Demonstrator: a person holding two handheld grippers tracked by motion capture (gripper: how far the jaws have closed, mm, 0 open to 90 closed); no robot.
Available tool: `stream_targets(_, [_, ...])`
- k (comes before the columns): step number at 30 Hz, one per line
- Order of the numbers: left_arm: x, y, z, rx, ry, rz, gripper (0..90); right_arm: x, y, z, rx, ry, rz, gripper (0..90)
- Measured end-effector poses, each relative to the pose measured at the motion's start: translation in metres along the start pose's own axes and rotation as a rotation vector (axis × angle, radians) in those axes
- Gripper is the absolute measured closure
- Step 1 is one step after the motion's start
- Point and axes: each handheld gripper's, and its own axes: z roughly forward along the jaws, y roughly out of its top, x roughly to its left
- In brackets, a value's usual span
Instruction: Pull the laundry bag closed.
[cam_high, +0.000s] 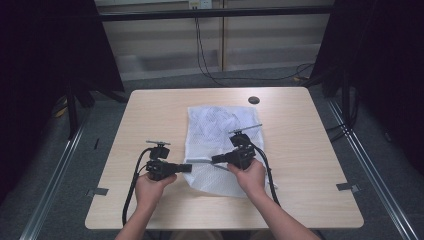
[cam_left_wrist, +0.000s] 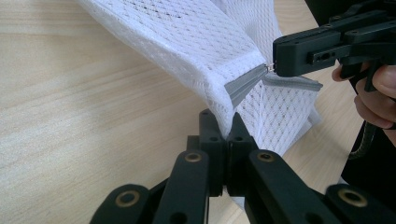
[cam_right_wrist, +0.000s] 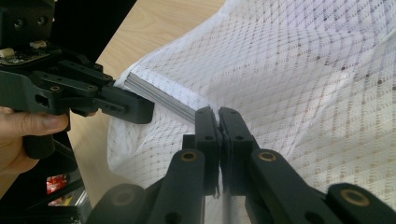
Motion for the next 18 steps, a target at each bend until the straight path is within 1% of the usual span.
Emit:
stream_targets(1, [0.0002, -0.0001, -0.0004, -0.001, 0.006, -0.001, 89.3, -0.0001, -0.0001, -0.0002, 0.001, 0.000, 0.001, 87.3])
stream_targets(2, [0.0003, -0.0002, -0.0009, -0.004, 0.014, -0.003, 89.3, -0.0003, -0.0002, -0.0007, 0.002, -0.011, -0.004, 87.3])
stream_targets(4, [0.0020, -0.0002, -0.0028, -0.002, 0.000, -0.005, 89.3, -0.0031, -0.0009, -0.0028, -0.001, -0.013, 0.004, 87.3])
stream_targets(6, [0.0018, -0.0004, -0.0027, -0.002, 0.001, -0.003, 89.3, -0.0048, -0.0013, -0.0050, -0.005, -0.004, 0.015, 87.3])
stream_targets(9, [0.0016, -0.0004, -0.0023, -0.002, 0.001, -0.003, 89.3, -0.0043, -0.0015, -0.0062, -0.005, -0.013, 0.002, 87.3])
stream_targets(15, [0.0017, -0.0007, -0.0023, 0.001, 0.008, -0.005, 89.2, -0.0048, -0.0021, -0.0056, 0.000, -0.009, 0.007, 87.3])
stream_targets(16, [0.0018, -0.0005, -0.0024, -0.001, 0.010, -0.005, 89.3, -0.0049, -0.0022, -0.0055, -0.002, -0.015, 0.003, 87.3])
stream_targets(18, [0.0019, -0.0005, -0.0024, 0.000, 0.006, -0.002, 89.3, -0.0057, -0.0021, -0.0062, -0.002, -0.008, 0.009, 87.3])
